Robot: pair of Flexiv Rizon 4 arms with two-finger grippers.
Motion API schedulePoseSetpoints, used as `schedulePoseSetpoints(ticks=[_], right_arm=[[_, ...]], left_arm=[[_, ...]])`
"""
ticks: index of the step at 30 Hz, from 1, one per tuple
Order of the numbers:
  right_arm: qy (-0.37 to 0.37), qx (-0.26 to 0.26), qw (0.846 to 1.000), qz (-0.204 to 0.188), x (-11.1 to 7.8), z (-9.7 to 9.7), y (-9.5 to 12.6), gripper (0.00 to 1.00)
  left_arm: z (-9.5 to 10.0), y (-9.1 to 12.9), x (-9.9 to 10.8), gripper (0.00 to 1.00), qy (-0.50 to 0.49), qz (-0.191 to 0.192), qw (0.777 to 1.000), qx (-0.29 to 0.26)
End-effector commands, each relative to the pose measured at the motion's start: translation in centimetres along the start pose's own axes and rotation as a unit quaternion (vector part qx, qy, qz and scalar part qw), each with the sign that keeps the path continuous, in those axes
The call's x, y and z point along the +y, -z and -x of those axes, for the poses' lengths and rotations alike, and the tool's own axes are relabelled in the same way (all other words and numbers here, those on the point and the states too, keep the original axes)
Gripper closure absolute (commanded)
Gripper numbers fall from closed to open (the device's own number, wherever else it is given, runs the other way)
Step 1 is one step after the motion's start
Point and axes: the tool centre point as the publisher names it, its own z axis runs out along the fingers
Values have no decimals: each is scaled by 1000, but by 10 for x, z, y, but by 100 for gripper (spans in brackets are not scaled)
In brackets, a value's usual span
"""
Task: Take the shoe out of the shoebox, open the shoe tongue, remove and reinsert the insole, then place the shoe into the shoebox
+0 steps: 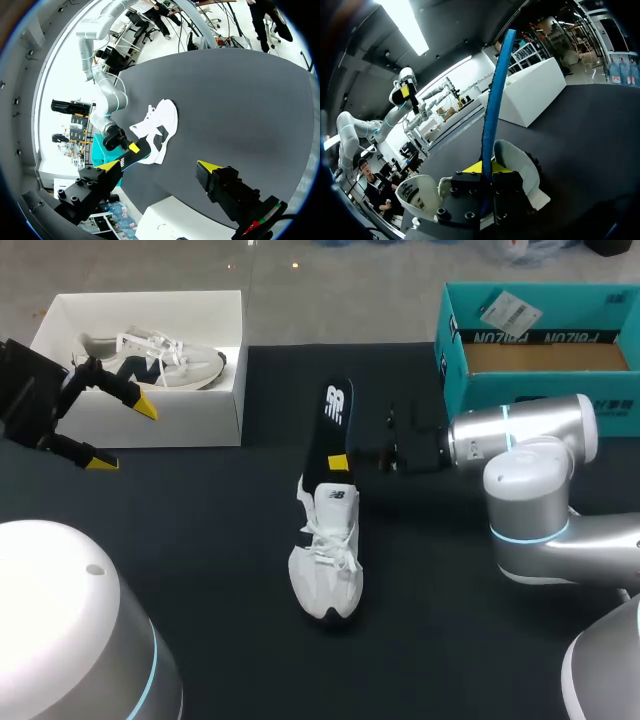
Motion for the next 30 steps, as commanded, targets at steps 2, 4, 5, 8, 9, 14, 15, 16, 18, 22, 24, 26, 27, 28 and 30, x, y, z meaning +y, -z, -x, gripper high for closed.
schedulePoseSetpoints(ticks=[2, 4, 5, 8, 9, 14, 15, 16, 18, 22, 24, 26, 27, 28, 30], right_arm=[[-6, -4, 1000, -22, -13, -5, -2, 100], [-7, -3, 1000, -25, -16, -6, -2, 100], [-9, -1, 1000, -27, -17, -5, -1, 100], [-4, -2, 1000, -22, -10, -5, 0, 51], [0, -2, 1000, -17, -6, -6, 0, 49], [22, -3, 1000, -9, 18, -8, 0, 58], [26, -2, 1000, -9, 21, -7, 0, 62], [27, -2, 1000, -8, 23, -7, -1, 70], [32, -2, 999, -10, 27, -6, -2, 100], [35, -4, 999, -11, 28, -6, -2, 100], [32, -9, 999, -16, 23, -6, -1, 100], [28, -11, 999, -18, 19, -6, 0, 100], [26, -12, 999, -21, 16, -7, 1, 100], [24, -13, 999, -23, 14, -6, 1, 100], [18, -13, 999, -29, 6, -6, 2, 100]], left_arm=[[0, 0, 0, 0, 0, 1, 1000, 2], [0, 0, 0, 0, 0, 1, 1000, 2], [0, 0, 0, 0, 0, 1, 1000, 2], [0, 0, 0, 0, 0, 1, 1000, 2], [0, 0, 0, 0, 0, 1, 1000, 2], [0, 0, 0, 0, 0, 1, 1000, 2], [0, 0, 0, 0, 0, 1, 1000, 2], [0, 0, 0, 0, 0, 1, 1000, 2], [0, 0, 0, 0, 0, 1, 1000, 2], [0, 0, 0, 0, 0, 1, 1000, 2], [0, 0, 0, 0, 0, 1, 1000, 2], [0, 0, 0, 0, 0, 1, 1000, 2], [0, 0, 0, 0, 0, 1, 1000, 2], [0, 0, 0, 0, 0, 1, 1000, 2], [0, 0, 0, 0, 0, 1, 1000, 2]])
